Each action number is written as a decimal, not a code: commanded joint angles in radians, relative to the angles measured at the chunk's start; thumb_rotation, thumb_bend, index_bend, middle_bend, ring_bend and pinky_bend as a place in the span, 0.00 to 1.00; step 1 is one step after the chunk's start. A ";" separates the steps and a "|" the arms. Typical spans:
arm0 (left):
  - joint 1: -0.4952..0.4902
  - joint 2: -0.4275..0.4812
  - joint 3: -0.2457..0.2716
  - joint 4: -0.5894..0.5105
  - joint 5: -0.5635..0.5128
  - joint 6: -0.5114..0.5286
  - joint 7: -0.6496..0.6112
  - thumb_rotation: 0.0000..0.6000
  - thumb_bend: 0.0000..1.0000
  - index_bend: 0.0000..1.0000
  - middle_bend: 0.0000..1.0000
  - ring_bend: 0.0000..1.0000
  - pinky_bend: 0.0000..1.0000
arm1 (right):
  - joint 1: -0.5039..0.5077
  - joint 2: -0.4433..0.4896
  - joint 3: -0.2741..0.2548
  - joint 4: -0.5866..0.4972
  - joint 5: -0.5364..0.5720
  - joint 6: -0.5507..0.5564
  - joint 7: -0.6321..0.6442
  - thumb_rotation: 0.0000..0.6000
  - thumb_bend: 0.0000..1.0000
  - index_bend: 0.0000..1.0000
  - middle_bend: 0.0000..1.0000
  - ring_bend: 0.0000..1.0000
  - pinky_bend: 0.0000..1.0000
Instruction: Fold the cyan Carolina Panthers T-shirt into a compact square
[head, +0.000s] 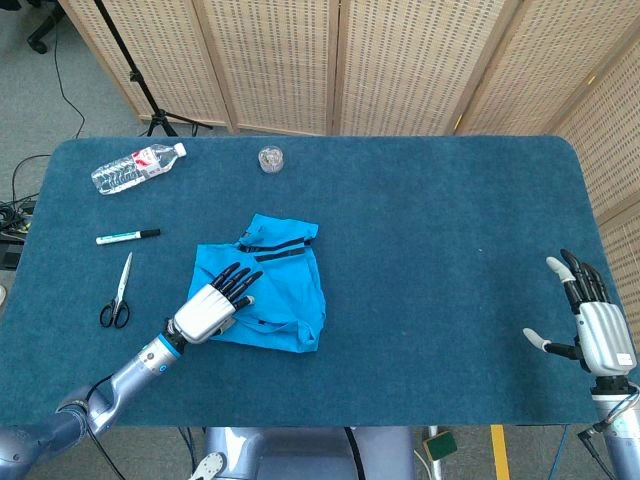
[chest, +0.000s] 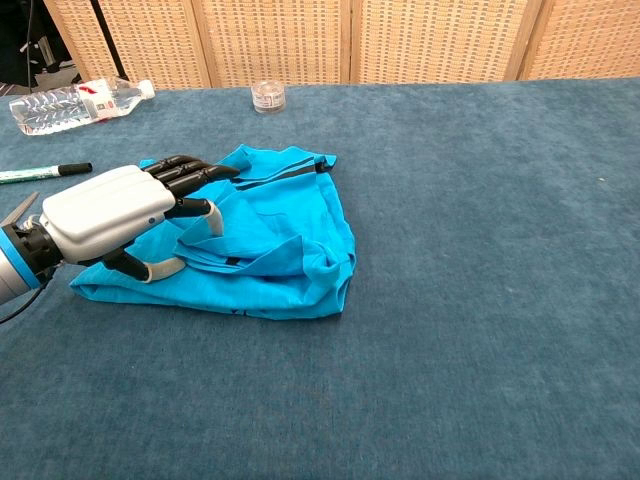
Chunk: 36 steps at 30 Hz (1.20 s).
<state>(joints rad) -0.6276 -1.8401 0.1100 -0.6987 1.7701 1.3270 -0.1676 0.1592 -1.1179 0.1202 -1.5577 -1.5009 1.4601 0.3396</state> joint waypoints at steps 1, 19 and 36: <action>0.000 -0.002 0.001 0.001 -0.002 -0.002 -0.003 1.00 0.37 0.44 0.00 0.00 0.00 | 0.000 0.000 0.000 0.001 0.000 0.000 0.001 1.00 0.00 0.00 0.00 0.00 0.00; -0.012 -0.006 -0.012 0.000 -0.007 0.015 -0.003 1.00 0.43 0.72 0.00 0.00 0.00 | 0.001 0.000 -0.001 0.002 -0.002 -0.001 0.001 1.00 0.00 0.00 0.00 0.00 0.00; -0.067 0.060 -0.062 -0.166 -0.053 -0.075 0.131 1.00 0.42 0.75 0.00 0.00 0.00 | -0.001 0.005 -0.001 0.000 -0.002 0.001 0.011 1.00 0.00 0.00 0.00 0.00 0.00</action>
<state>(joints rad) -0.6896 -1.8008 0.0517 -0.8316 1.7303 1.2794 -0.0597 0.1581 -1.1136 0.1195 -1.5571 -1.5026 1.4613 0.3498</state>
